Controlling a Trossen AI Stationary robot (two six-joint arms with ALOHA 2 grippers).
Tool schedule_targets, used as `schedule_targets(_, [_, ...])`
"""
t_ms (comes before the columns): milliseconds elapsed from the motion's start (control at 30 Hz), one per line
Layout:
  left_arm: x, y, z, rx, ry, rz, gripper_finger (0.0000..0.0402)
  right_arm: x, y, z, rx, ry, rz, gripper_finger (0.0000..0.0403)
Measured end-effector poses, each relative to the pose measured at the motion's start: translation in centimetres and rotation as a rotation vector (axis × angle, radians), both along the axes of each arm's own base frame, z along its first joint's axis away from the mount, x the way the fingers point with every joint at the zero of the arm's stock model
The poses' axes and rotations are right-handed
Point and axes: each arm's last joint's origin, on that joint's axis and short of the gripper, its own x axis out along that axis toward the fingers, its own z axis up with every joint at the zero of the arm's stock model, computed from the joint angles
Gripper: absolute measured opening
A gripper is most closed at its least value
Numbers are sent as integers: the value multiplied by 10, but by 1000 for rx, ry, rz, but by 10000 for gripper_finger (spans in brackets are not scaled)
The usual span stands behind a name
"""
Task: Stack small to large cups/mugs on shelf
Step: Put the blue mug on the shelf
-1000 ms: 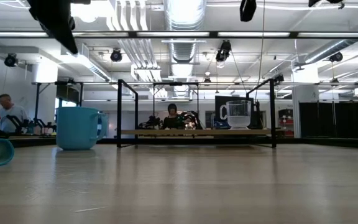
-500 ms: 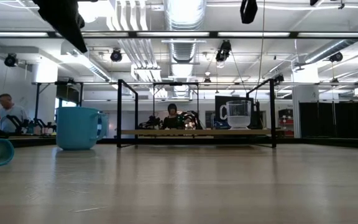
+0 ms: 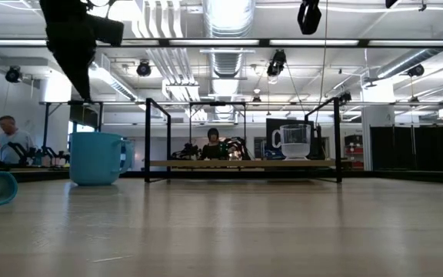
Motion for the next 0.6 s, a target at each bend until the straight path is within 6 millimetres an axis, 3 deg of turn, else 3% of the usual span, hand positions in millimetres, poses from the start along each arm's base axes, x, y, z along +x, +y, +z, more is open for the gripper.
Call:
schedule_targets(267, [14, 9, -21, -32, 33, -75, 88, 0, 0, 0, 0, 0, 0, 52])
schedule_targets(600, [30, 22, -56, -95, 136, -154, 95, 0, 0, 0, 0, 0, 0, 52])
